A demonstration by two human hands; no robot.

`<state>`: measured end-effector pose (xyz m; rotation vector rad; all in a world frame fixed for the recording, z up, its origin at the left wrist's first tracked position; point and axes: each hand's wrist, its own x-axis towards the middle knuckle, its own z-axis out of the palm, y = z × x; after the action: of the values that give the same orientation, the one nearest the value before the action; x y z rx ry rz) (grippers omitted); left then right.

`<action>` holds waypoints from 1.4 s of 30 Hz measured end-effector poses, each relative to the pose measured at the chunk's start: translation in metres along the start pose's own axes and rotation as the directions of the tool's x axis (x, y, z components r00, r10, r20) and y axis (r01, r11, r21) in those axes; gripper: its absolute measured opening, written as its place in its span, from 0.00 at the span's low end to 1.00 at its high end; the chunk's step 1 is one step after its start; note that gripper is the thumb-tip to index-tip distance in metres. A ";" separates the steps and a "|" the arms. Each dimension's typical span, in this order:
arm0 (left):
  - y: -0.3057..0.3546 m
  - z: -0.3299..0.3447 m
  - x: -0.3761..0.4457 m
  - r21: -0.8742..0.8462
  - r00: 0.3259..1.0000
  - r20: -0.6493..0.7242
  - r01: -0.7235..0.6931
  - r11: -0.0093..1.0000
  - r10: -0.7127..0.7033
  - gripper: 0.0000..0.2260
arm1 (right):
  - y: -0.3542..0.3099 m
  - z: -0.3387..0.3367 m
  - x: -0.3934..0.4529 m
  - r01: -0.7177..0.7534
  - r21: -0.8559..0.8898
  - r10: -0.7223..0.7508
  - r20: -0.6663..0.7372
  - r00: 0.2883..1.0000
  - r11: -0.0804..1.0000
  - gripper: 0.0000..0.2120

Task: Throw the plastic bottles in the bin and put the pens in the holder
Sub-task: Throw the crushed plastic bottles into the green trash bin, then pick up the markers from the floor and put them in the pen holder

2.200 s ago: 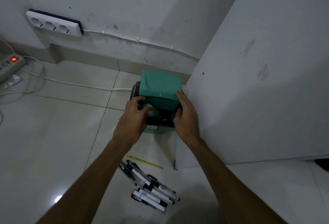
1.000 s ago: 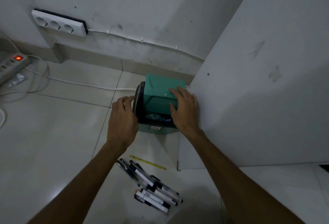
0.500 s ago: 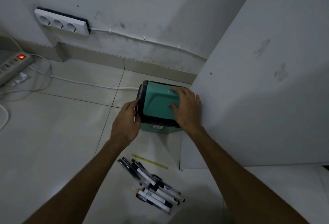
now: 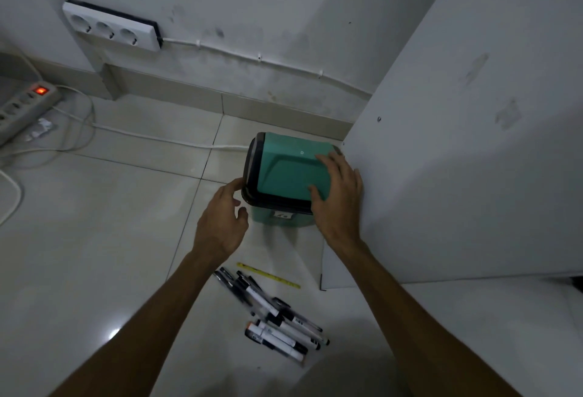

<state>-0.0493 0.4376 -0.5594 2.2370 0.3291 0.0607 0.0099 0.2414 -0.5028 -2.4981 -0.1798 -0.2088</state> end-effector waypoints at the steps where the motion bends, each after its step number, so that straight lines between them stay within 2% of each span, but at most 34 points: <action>1: -0.003 0.000 -0.007 -0.006 1.000 0.008 0.020 1.000 -0.019 0.25 | 0.000 0.001 -0.008 0.000 0.026 0.000 -0.006 1.000 1.000 0.28; 7: -0.025 0.006 -0.055 -0.066 0.992 0.048 0.118 0.991 -0.115 0.24 | 0.001 0.007 -0.070 0.024 0.196 -0.011 -0.067 0.998 0.980 0.21; 9: -0.035 0.011 -0.071 -0.071 0.989 0.068 0.138 0.988 -0.133 0.23 | 0.005 0.013 -0.094 0.046 0.201 -0.033 -0.069 0.997 0.979 0.19; 15: -0.068 0.033 -0.104 -0.065 0.964 0.126 0.243 0.968 -0.233 0.20 | 0.034 0.056 -0.141 -0.043 0.210 0.002 0.195 0.981 0.977 0.13; 20: -0.096 0.058 -0.110 -0.088 0.919 0.130 0.384 0.919 -0.371 0.16 | 0.059 0.104 -0.158 -0.164 0.172 0.078 0.423 0.903 0.971 0.10; 22: -0.107 0.069 -0.109 -0.055 0.877 0.166 0.465 0.883 -0.451 0.12 | 0.067 0.124 -0.163 -0.206 0.113 0.122 0.505 0.855 0.972 0.12; 25: -0.123 0.081 -0.100 -0.020 0.738 0.248 0.652 0.758 -0.628 0.08 | 0.076 0.150 -0.168 -0.242 0.030 0.182 0.570 0.801 0.970 0.17; 27: -0.134 0.089 -0.097 0.000 0.663 0.254 0.728 0.686 -0.704 0.13 | 0.081 0.163 -0.171 -0.248 -0.002 0.201 0.591 0.781 0.969 0.19; 29: -0.141 0.094 -0.098 0.025 0.630 0.228 0.758 0.651 -0.742 0.18 | 0.084 0.171 -0.174 -0.247 -0.032 0.216 0.602 0.769 0.968 0.19; 33: -0.142 0.098 -0.105 0.098 0.627 0.156 0.759 0.643 -0.763 0.22 | 0.085 0.182 -0.176 -0.232 -0.067 0.225 0.602 0.766 0.970 0.17; 37: -0.136 0.093 -0.101 0.144 0.632 0.065 0.760 0.634 -0.772 0.22 | 0.083 0.186 -0.174 -0.271 -0.055 0.248 0.604 0.757 0.961 0.17; 42: -0.133 0.091 -0.098 0.128 0.636 0.028 0.763 0.633 -0.772 0.20 | 0.081 0.185 -0.175 -0.317 -0.069 0.299 0.567 0.768 0.946 0.16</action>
<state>-0.1586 0.4236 -0.7127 2.0043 1.2504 -0.5211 -0.1273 0.2725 -0.7308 -2.4411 -0.0074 0.6905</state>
